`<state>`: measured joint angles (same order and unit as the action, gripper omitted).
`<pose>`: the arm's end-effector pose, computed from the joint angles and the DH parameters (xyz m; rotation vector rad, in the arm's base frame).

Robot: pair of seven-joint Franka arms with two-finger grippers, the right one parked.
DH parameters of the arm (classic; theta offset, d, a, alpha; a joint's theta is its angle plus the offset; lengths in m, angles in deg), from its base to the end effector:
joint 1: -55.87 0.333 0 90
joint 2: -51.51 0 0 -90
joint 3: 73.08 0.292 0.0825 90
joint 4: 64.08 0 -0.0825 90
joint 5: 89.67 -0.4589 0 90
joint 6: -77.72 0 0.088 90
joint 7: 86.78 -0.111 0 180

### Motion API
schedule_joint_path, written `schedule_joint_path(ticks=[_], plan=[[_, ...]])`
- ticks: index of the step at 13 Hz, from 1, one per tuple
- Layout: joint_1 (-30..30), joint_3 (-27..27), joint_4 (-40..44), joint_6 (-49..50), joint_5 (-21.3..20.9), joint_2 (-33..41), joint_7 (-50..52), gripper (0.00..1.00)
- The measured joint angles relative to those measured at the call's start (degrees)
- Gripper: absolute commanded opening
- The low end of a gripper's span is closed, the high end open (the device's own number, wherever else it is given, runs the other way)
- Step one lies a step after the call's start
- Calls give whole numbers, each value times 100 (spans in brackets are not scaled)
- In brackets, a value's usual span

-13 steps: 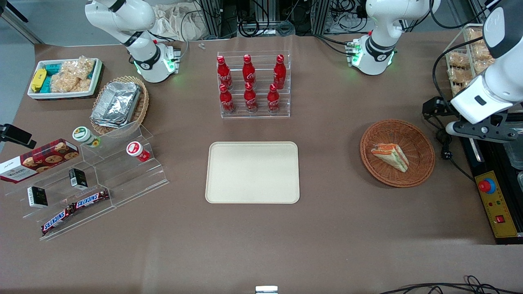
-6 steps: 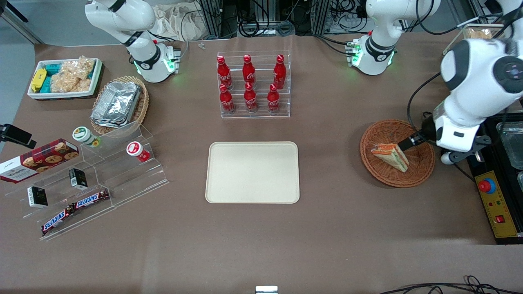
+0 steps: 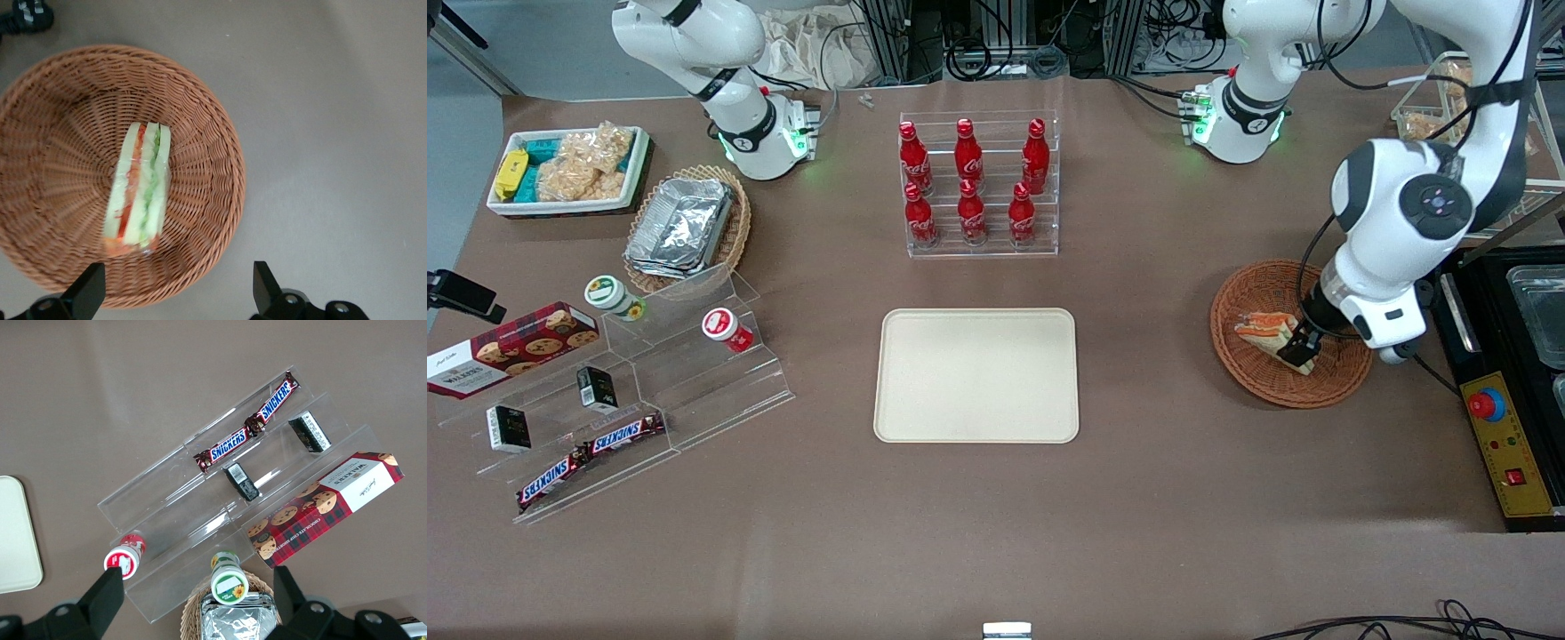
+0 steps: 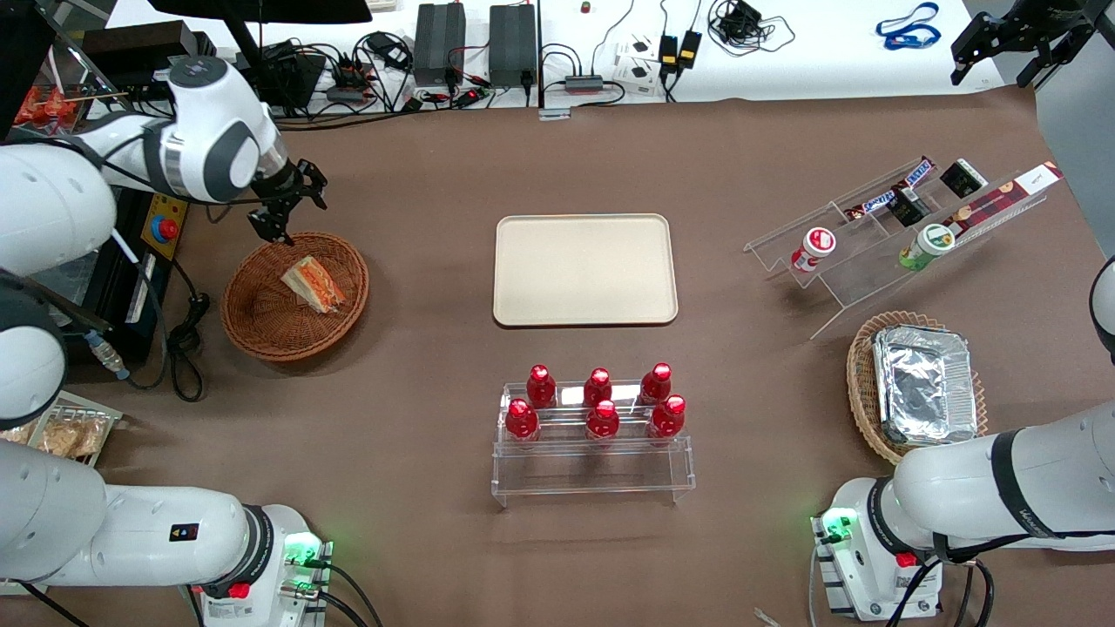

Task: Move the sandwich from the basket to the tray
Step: 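Lower the open left gripper around the wrapped sandwich and close it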

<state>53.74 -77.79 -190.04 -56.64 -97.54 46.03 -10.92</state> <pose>0.5983 -0.0696 0.2678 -2.6352 -1.6368 -0.1552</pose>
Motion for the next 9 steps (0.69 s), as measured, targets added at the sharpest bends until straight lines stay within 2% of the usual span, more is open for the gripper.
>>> schedule_joint_path(ticks=[3, 9], plan=[[-1, -20, -2, -201, -636, -588, 924, 100], [5, -14, -25, -143, -746, -791, 1213, 100]])
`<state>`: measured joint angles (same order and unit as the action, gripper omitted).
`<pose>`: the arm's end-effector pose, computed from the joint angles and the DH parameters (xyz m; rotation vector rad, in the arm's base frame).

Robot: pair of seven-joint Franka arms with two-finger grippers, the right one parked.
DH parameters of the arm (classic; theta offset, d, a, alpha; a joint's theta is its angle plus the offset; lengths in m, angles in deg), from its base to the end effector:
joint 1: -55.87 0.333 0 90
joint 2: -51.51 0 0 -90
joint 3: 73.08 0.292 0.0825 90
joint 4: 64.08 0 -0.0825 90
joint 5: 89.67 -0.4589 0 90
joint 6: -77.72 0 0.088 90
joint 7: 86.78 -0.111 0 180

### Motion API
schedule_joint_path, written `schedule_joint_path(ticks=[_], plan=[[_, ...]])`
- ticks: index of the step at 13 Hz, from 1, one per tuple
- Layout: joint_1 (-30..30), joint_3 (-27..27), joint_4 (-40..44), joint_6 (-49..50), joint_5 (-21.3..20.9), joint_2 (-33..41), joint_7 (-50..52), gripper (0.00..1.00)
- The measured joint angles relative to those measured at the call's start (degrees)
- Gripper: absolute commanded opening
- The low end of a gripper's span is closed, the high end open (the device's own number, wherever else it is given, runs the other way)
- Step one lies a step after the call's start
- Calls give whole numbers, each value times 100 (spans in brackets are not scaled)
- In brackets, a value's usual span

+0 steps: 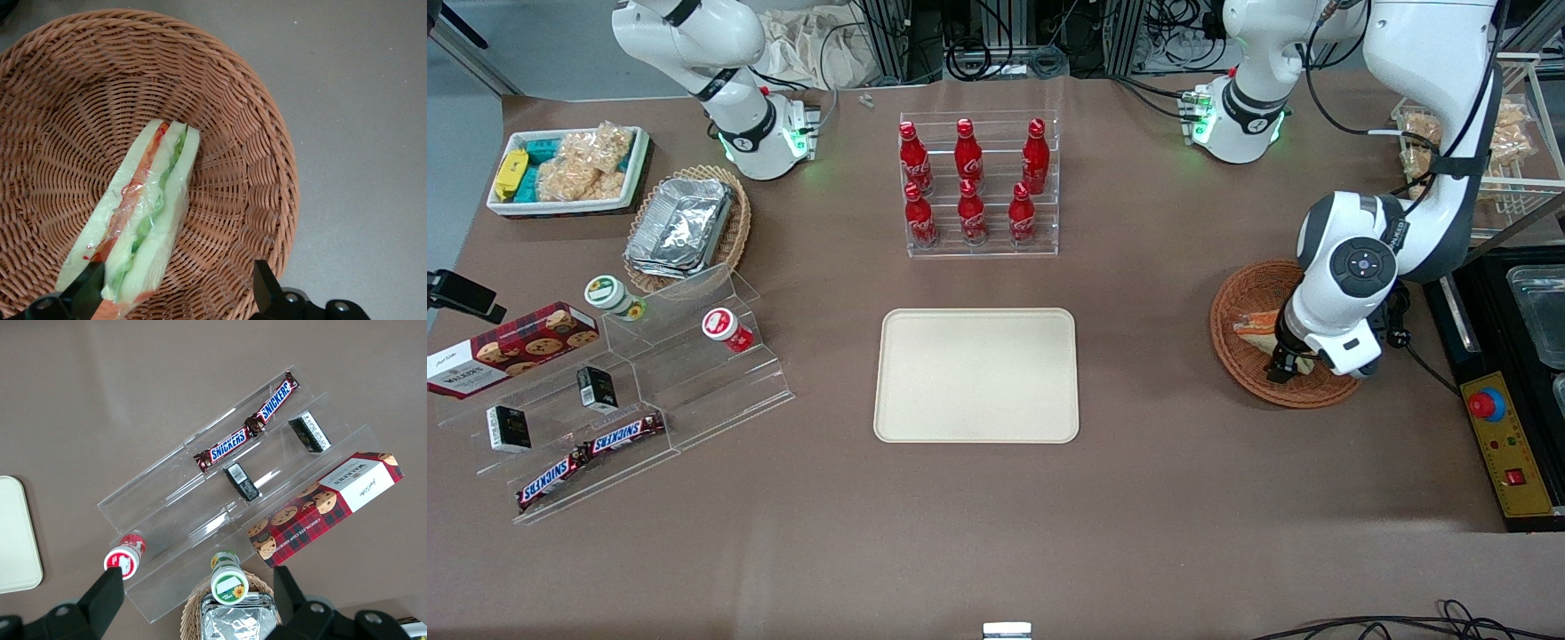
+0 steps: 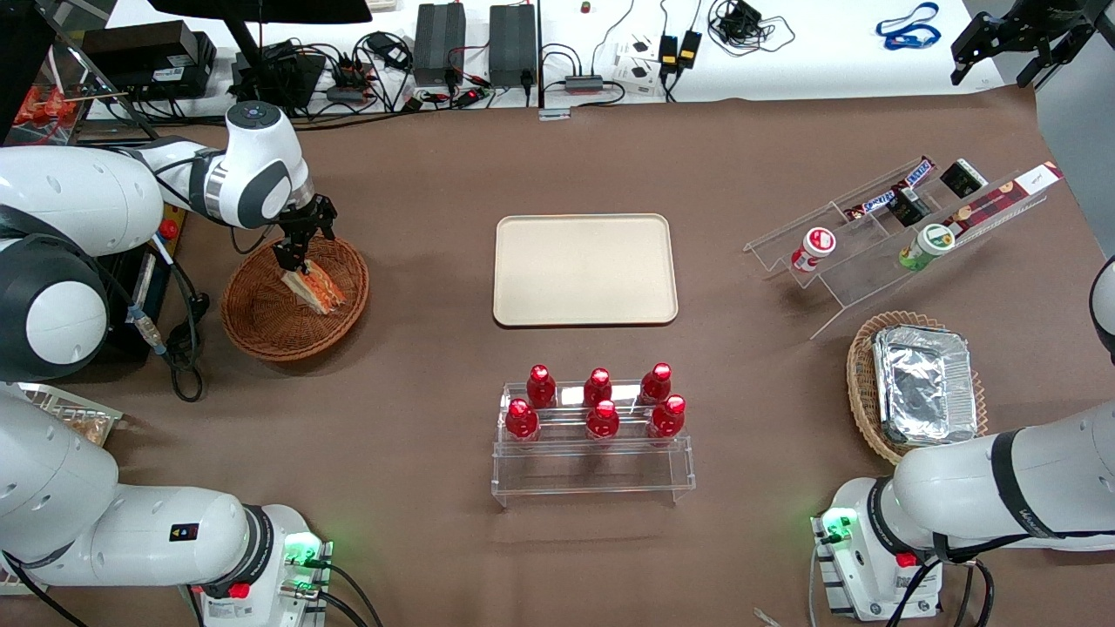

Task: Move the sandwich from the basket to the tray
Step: 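Lower the open left gripper around the wrapped sandwich and close it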

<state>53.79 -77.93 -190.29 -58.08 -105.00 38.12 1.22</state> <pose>0.5850 -0.0688 0.1861 -2.4477 -1.7077 -0.1128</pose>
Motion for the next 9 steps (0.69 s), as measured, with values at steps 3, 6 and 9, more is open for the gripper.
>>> schedule_joint_path(ticks=[3, 6, 9], plan=[[2, 4, 289, 685, -2, 36, 26, 100], [2, -3, 581, 1166, -2, 59, 26, 100], [1, -4, 389, 989, -2, 27, 26, 100]])
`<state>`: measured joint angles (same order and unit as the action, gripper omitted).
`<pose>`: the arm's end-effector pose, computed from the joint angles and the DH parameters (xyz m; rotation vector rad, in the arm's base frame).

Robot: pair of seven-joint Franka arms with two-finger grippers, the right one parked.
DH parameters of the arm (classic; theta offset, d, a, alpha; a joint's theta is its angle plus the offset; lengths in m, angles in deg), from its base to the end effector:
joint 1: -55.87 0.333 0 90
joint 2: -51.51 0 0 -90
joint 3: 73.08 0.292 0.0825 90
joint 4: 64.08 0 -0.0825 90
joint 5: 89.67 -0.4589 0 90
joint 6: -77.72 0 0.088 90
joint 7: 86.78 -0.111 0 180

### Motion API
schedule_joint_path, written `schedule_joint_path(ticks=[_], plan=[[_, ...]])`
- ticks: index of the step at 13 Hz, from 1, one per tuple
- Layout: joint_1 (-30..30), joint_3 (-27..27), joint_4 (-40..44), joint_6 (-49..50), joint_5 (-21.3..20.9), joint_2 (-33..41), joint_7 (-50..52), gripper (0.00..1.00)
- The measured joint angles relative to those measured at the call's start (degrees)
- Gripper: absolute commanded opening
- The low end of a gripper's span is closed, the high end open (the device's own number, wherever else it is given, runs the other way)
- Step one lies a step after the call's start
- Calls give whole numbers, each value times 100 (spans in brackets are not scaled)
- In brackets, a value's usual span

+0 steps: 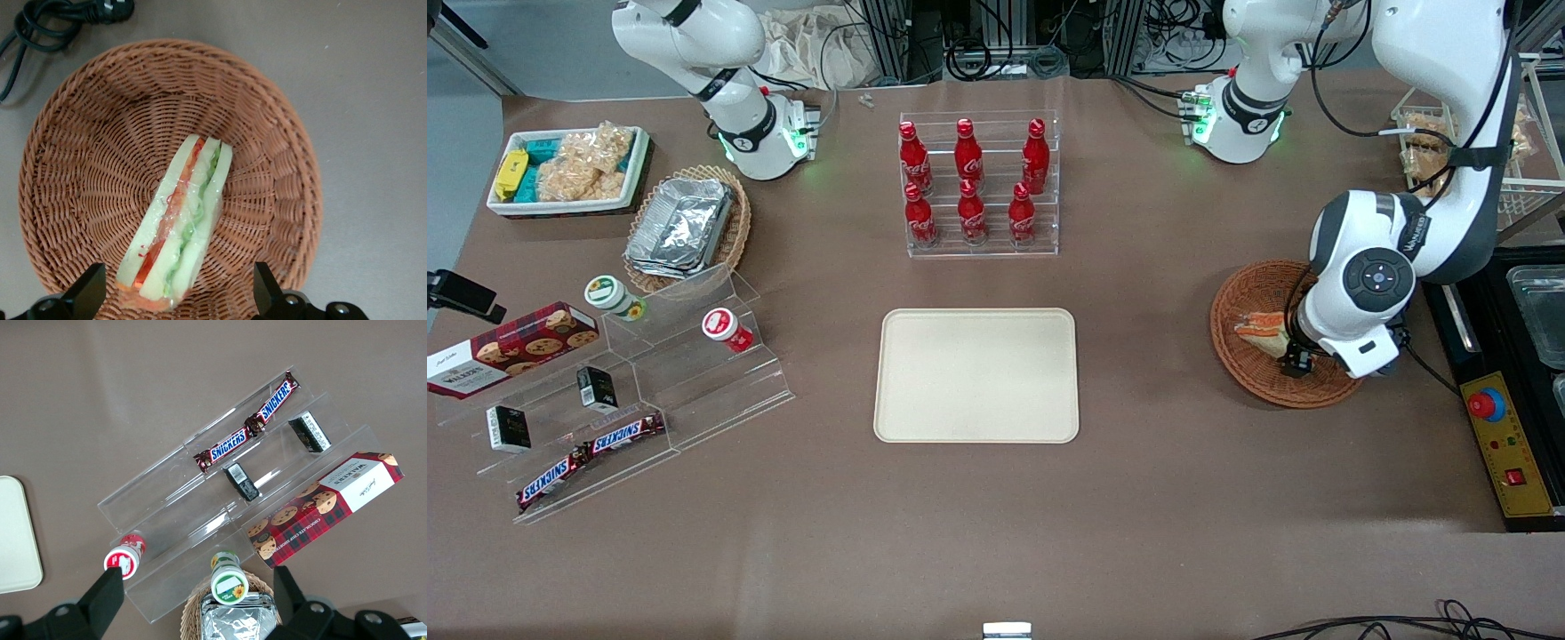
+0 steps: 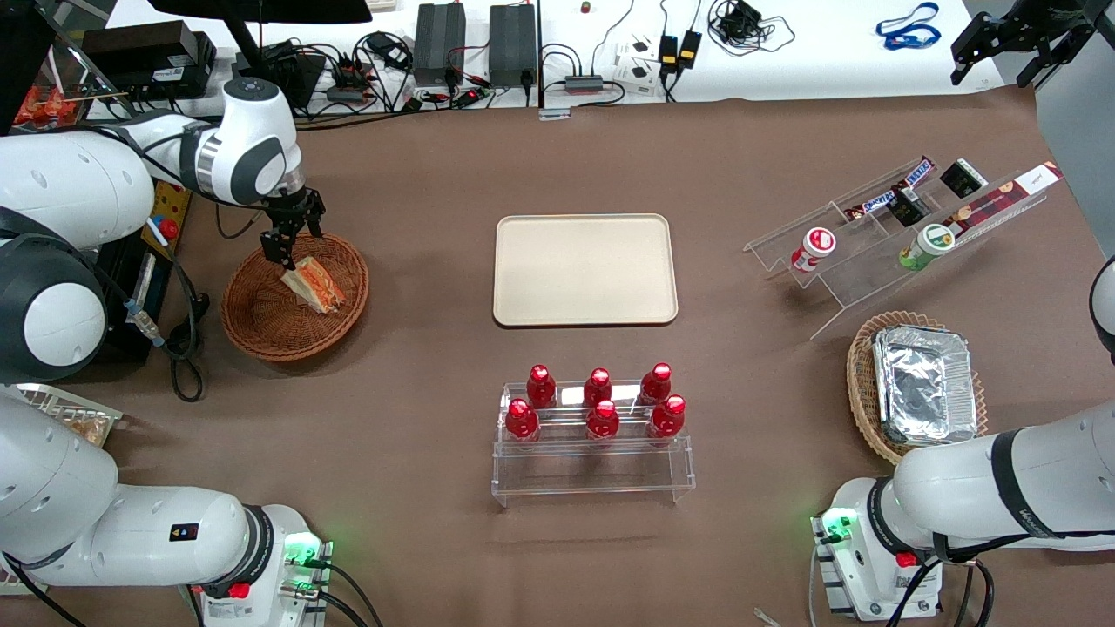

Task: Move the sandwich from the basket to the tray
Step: 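Lower the open left gripper around the wrapped sandwich and close it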

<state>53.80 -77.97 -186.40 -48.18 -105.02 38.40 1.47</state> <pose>0.5936 -0.0634 0.2069 -2.3547 -1.6879 -0.0379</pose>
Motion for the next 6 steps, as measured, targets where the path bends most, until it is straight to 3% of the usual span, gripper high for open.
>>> schedule_joint_path(ticks=[6], plan=[[0, 3, -360, -557, 0, -133, 0, 100]])
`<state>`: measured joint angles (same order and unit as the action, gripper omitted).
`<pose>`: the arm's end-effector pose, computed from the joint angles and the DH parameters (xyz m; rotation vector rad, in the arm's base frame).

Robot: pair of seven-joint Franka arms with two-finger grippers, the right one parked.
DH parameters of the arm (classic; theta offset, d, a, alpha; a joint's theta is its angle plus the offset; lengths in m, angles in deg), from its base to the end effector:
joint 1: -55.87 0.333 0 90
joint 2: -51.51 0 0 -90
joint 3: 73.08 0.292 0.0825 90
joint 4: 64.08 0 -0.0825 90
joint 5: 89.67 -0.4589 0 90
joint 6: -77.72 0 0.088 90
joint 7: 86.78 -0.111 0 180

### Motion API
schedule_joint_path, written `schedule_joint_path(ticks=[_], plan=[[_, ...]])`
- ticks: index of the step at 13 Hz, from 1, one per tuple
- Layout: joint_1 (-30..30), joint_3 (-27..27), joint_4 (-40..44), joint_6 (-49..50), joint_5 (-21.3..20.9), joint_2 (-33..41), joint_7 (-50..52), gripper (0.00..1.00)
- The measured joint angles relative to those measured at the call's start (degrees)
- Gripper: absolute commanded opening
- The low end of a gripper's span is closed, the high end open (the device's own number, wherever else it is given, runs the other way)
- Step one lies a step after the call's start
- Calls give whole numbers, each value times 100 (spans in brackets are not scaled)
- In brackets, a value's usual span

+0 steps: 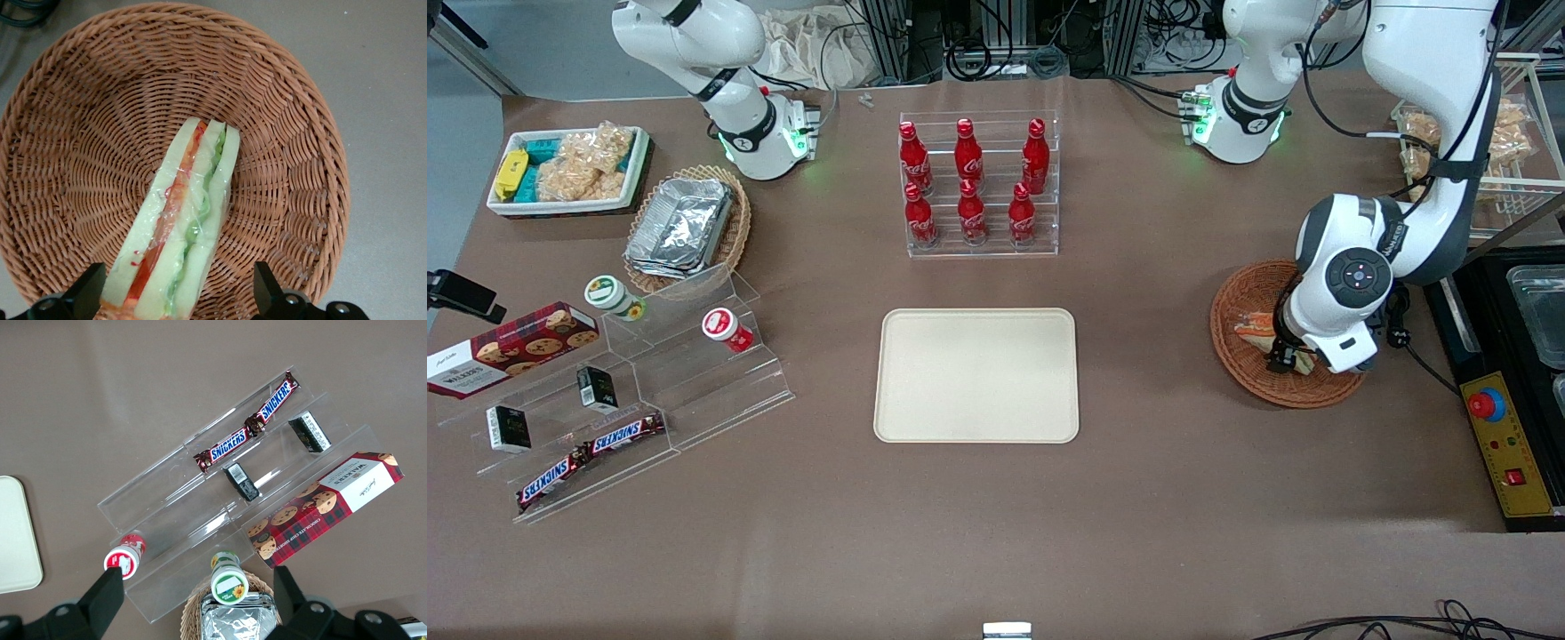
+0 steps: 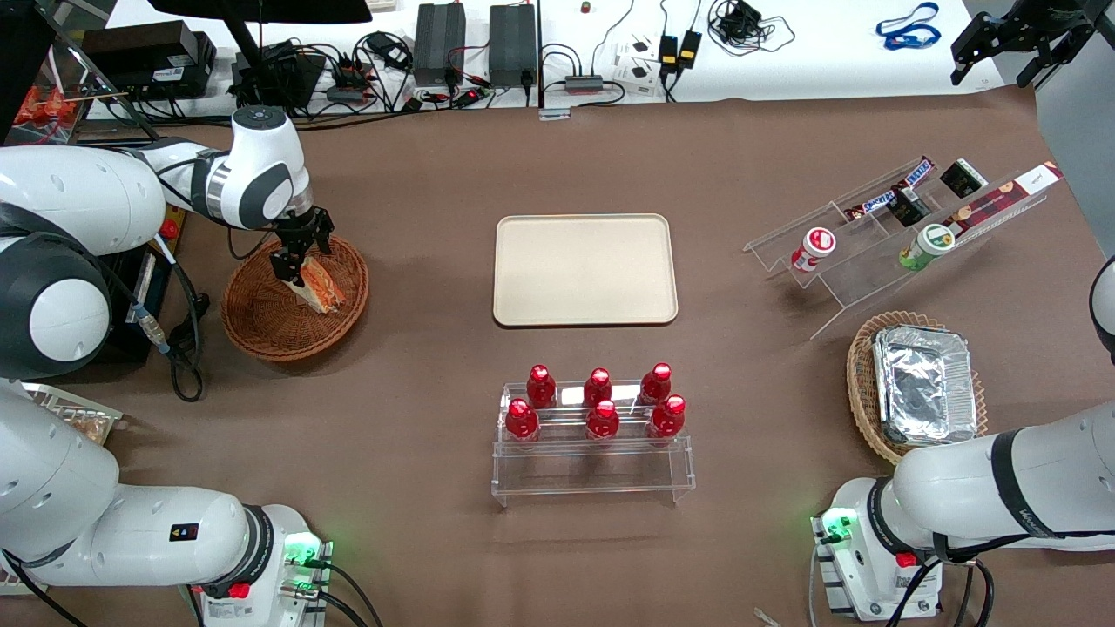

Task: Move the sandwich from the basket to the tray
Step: 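Lower the open left gripper around the wrapped sandwich and close it, then lift the sandwich and carry it with the left gripper to the cream tray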

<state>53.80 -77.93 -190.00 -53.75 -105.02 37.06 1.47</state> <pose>0.5759 -0.0651 0.1720 -2.3859 -1.6804 -0.0290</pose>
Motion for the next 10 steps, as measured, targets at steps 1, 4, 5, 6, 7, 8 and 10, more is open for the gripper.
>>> schedule_joint_path(ticks=[1, 4, 5, 6, 7, 8, 10], plan=[[0, 2, -3, -85, 0, -65, 0, 96], [32, 19, -5, -187, 0, -211, 7, 0], [67, 26, -5, -199, -1, -214, 9, 0], [100, 26, 0, -209, -3, -213, 9, 0], [120, 26, 10, -215, -9, -213, 9, 0], [126, 26, 23, -215, -20, -209, 9, 0], [126, 18, 45, -214, -44, -179, -18, 0]])
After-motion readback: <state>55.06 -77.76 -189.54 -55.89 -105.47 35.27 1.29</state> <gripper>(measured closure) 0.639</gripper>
